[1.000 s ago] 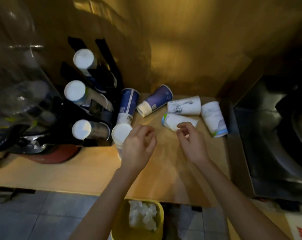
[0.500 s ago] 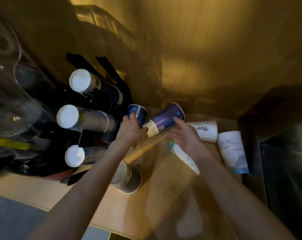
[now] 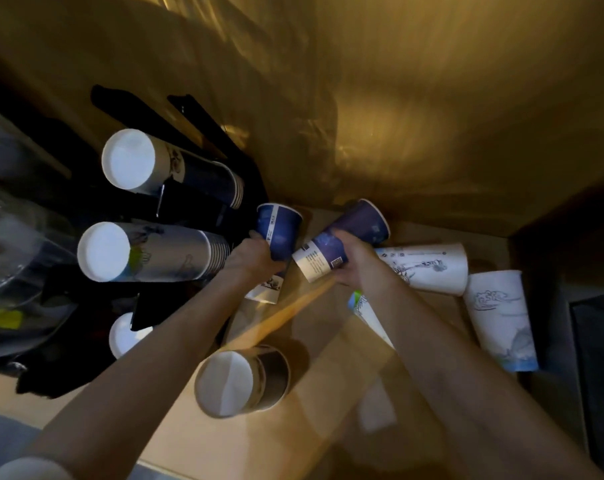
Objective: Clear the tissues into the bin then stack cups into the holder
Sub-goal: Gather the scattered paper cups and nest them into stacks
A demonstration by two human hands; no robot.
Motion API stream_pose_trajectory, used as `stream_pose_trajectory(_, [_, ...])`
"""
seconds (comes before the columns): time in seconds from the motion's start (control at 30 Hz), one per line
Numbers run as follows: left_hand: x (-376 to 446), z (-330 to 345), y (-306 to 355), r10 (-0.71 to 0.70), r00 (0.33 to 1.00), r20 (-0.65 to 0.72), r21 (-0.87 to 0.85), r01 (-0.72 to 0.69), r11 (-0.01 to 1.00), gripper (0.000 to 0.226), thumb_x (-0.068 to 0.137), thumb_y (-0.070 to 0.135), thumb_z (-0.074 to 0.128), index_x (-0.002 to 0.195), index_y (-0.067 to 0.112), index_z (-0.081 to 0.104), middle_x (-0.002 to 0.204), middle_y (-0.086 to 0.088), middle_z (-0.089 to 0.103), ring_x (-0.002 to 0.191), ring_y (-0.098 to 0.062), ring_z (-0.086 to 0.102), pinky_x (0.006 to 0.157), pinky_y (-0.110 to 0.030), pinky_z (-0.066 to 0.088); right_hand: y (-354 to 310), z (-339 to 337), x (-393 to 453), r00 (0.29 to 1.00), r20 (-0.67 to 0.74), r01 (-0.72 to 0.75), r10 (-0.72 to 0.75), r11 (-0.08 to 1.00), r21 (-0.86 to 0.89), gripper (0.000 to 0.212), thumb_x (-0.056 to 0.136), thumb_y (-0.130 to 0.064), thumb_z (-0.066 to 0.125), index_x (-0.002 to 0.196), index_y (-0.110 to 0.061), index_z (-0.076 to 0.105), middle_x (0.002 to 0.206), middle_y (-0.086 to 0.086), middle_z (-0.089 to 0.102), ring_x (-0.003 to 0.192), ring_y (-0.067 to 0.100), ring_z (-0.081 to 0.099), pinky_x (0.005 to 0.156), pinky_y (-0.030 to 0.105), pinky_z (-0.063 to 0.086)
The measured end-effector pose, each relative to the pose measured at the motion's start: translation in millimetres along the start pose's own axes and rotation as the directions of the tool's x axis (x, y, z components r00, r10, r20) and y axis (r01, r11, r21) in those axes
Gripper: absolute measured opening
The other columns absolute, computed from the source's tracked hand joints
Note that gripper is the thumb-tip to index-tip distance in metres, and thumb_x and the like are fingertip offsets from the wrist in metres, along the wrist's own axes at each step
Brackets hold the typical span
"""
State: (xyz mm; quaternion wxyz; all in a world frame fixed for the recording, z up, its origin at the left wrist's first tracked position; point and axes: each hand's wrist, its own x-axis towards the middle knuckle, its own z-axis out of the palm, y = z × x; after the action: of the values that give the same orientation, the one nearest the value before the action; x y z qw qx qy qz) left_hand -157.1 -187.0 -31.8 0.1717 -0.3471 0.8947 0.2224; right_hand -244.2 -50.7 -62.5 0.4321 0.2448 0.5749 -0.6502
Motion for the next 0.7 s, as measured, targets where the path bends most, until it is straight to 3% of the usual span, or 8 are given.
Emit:
stream_pose_trajectory(0.13, [6, 4, -3, -0.003, 1.0, 0.005, 0.01, 0.003, 1.0, 0.085, 0.073, 0.034, 0.073, 0.129, -0.009, 0.025, 0.126, -0.025, 0.05, 0.115, -0.039, 0.052, 0.092, -0.042, 0.045, 1, 5, 7, 0.998, -0.059, -0.001, 0.0, 1.0, -0.011, 0.056, 0.067, -0.035, 0.079, 0.109, -0.01, 0.052, 0.1, 0.014, 0.067, 0.089, 0.036, 0.065, 0.088, 0.054, 0.051])
stream_pose_trajectory(0.2, [6, 4, -3, -0.005, 1.0, -0.004, 0.009, 0.005, 1.0, 0.085, 0.073, 0.035, 0.073, 0.129, -0.008, 0.025, 0.125, -0.024, 0.052, 0.113, -0.038, 0.054, 0.091, -0.042, 0.045, 3, 6, 6, 0.992, -0.125, 0.021, -0.025, 0.999, -0.032, 0.047, 0.065, -0.032, 0.081, 0.091, -0.011, 0.049, 0.089, 0.011, 0.064, 0.079, 0.034, 0.064, 0.078, 0.048, 0.055])
stream_pose_trajectory(0.37, [0, 12, -1, 0.002, 0.999, -0.042, 0.01, -0.002, 1.0, 0.089, 0.074, 0.038, 0.071, 0.132, -0.008, 0.021, 0.124, -0.024, 0.052, 0.113, -0.038, 0.053, 0.09, -0.043, 0.046, 4, 4, -8, 0.971, -0.141, 0.178, -0.192, 0.978, -0.108, 0.039, 0.066, -0.029, 0.08, 0.081, -0.014, 0.048, 0.074, 0.002, 0.059, 0.064, 0.017, 0.06, 0.051, 0.031, 0.051])
stream_pose_trajectory(0.47, [0, 14, 1, 0.003, 0.999, -0.054, 0.023, -0.002, 1.0, 0.09, 0.075, 0.038, 0.069, 0.134, -0.009, 0.019, 0.125, -0.025, 0.051, 0.115, -0.04, 0.052, 0.092, -0.045, 0.045, 1, 1, -24, 0.942, -0.061, 0.313, -0.331, 0.927, -0.206, 0.037, 0.064, -0.029, 0.081, 0.089, -0.017, 0.056, 0.085, 0.004, 0.068, 0.069, 0.013, 0.065, 0.068, 0.037, 0.059])
stream_pose_trajectory(0.57, [0, 8, 0, 0.027, 0.999, -0.025, -0.021, -0.028, 0.999, 0.085, 0.073, 0.037, 0.072, 0.129, -0.008, 0.027, 0.124, -0.025, 0.053, 0.114, -0.04, 0.053, 0.091, -0.043, 0.045, -6, -2, -44, 0.866, 0.052, 0.492, -0.497, 0.83, -0.263, 0.044, 0.058, -0.025, 0.084, 0.093, -0.024, 0.056, 0.097, 0.002, 0.069, 0.086, 0.018, 0.068, 0.085, 0.042, 0.055])
stream_pose_trajectory(0.7, [-6, -7, 1, 0.116, 0.993, 0.011, -0.073, -0.115, 0.991, 0.078, 0.065, 0.039, 0.079, 0.121, -0.002, 0.044, 0.12, -0.022, 0.058, 0.11, -0.035, 0.057, 0.086, -0.034, 0.045, 0, -24, -73, 0.779, 0.242, 0.627, -0.579, 0.712, -0.316, 0.065, 0.048, -0.027, 0.087, 0.098, -0.04, 0.048, 0.101, -0.017, 0.062, 0.092, 0.002, 0.064, 0.079, 0.027, 0.054])
